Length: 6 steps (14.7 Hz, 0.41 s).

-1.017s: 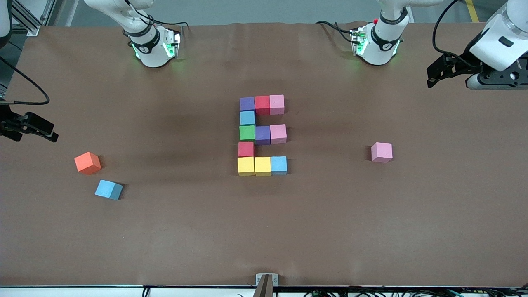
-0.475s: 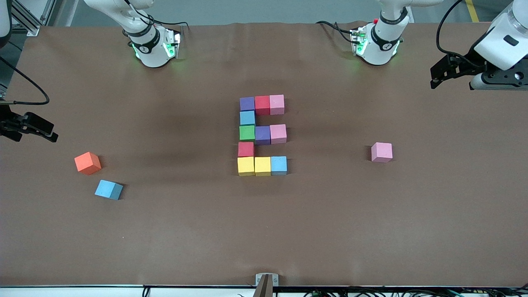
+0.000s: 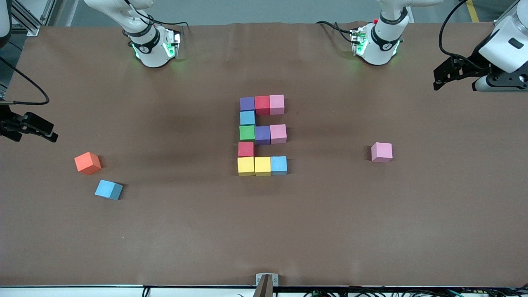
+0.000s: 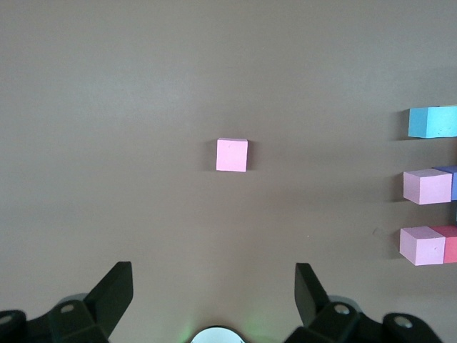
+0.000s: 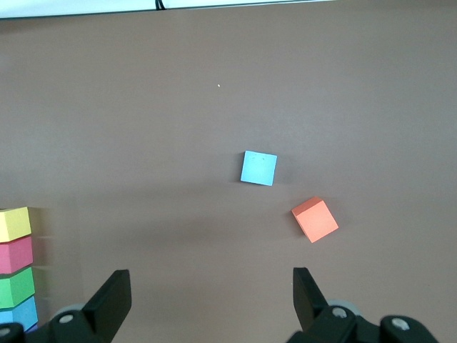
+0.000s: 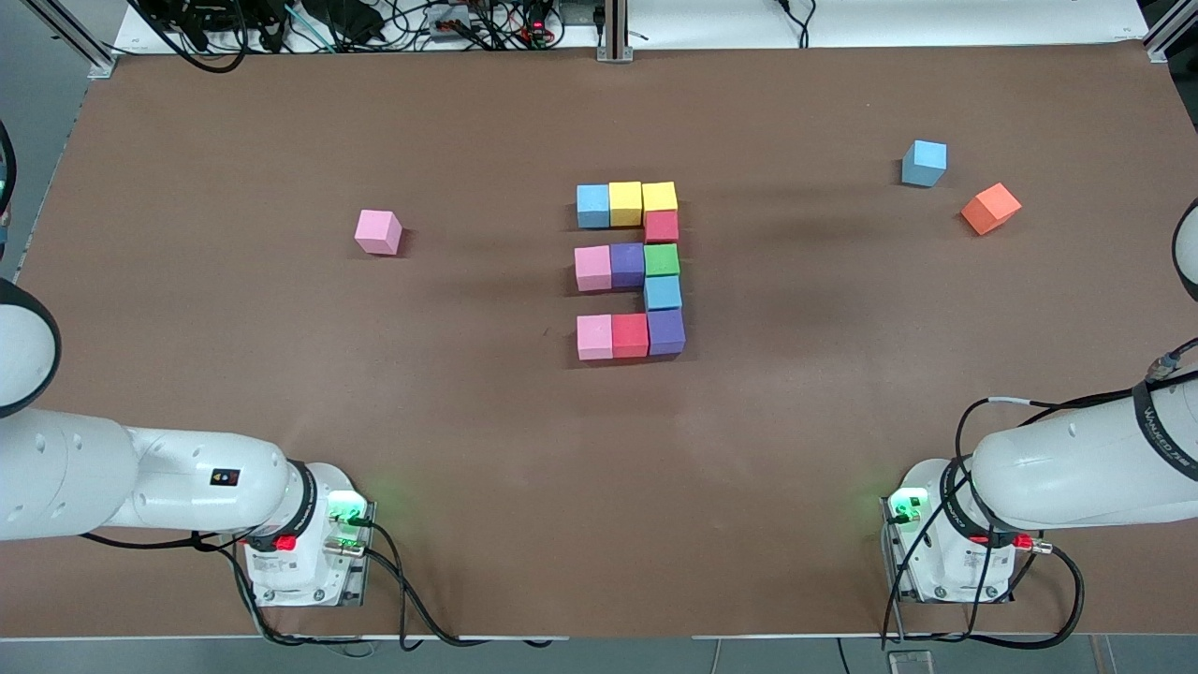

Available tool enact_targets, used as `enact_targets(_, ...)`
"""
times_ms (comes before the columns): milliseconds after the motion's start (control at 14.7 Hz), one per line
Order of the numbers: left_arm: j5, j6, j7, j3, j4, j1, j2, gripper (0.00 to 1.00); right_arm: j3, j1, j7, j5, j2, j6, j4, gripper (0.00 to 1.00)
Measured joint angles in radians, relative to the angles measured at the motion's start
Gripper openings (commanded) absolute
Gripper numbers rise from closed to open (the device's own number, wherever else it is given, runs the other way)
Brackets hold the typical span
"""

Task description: Arrange 11 blocks into digit 3

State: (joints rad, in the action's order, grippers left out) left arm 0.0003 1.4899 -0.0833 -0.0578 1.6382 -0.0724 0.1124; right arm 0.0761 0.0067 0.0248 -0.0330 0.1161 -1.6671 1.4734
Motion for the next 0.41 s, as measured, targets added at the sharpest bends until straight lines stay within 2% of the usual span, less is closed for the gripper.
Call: enact_targets(407,0.002,0.0,-0.002,0.0,0.0,0.0,-0.015,1.0,0.001,0.0,0.0,0.0,0.0,0.0,0.0,1.0)
